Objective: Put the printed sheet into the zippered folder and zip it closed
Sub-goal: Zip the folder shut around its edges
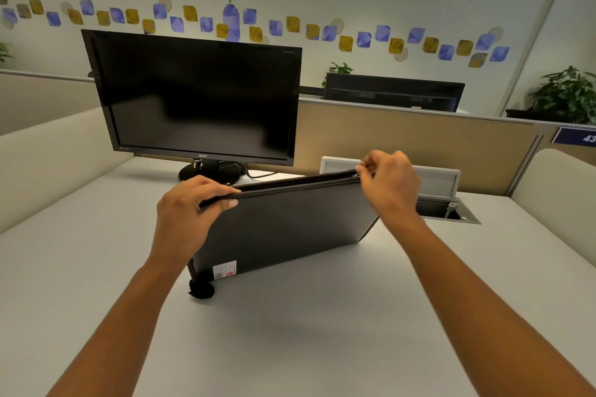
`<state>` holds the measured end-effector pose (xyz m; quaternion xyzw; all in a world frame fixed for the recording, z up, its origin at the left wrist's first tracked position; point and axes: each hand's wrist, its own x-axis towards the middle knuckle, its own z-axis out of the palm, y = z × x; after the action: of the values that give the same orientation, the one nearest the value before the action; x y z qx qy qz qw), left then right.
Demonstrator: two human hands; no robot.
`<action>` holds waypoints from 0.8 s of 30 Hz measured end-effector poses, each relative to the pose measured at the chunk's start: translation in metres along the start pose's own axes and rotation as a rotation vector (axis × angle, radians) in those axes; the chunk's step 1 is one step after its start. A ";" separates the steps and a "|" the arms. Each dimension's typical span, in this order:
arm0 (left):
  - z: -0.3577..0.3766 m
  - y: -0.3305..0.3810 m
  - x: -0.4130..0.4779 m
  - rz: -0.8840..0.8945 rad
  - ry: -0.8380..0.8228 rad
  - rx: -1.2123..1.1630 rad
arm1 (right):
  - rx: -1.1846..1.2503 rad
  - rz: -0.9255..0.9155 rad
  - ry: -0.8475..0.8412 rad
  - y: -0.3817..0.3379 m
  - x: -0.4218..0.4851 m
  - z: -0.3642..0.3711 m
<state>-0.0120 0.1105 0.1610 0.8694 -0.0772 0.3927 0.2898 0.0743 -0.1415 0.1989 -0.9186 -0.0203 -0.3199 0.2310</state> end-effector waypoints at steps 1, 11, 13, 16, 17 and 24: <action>-0.002 -0.001 0.000 -0.004 0.000 -0.003 | 0.009 0.012 -0.002 0.006 0.003 -0.001; -0.008 -0.011 0.005 -0.041 -0.010 -0.045 | 0.111 0.002 0.067 0.007 -0.002 0.001; -0.011 -0.014 0.006 -0.031 -0.020 -0.040 | 0.137 -0.005 0.077 0.004 -0.005 0.001; -0.015 -0.019 0.007 -0.011 -0.032 0.001 | 0.175 -0.009 0.095 0.000 -0.010 0.000; -0.017 -0.021 0.008 -0.020 -0.031 0.017 | 0.185 -0.014 0.099 -0.002 -0.011 -0.001; -0.029 -0.039 0.029 -0.013 -0.112 0.076 | 0.247 -0.018 0.081 -0.015 -0.018 -0.012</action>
<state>0.0030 0.1617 0.1802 0.9009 -0.0725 0.3443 0.2542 0.0499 -0.1317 0.2021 -0.8691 -0.0585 -0.3541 0.3403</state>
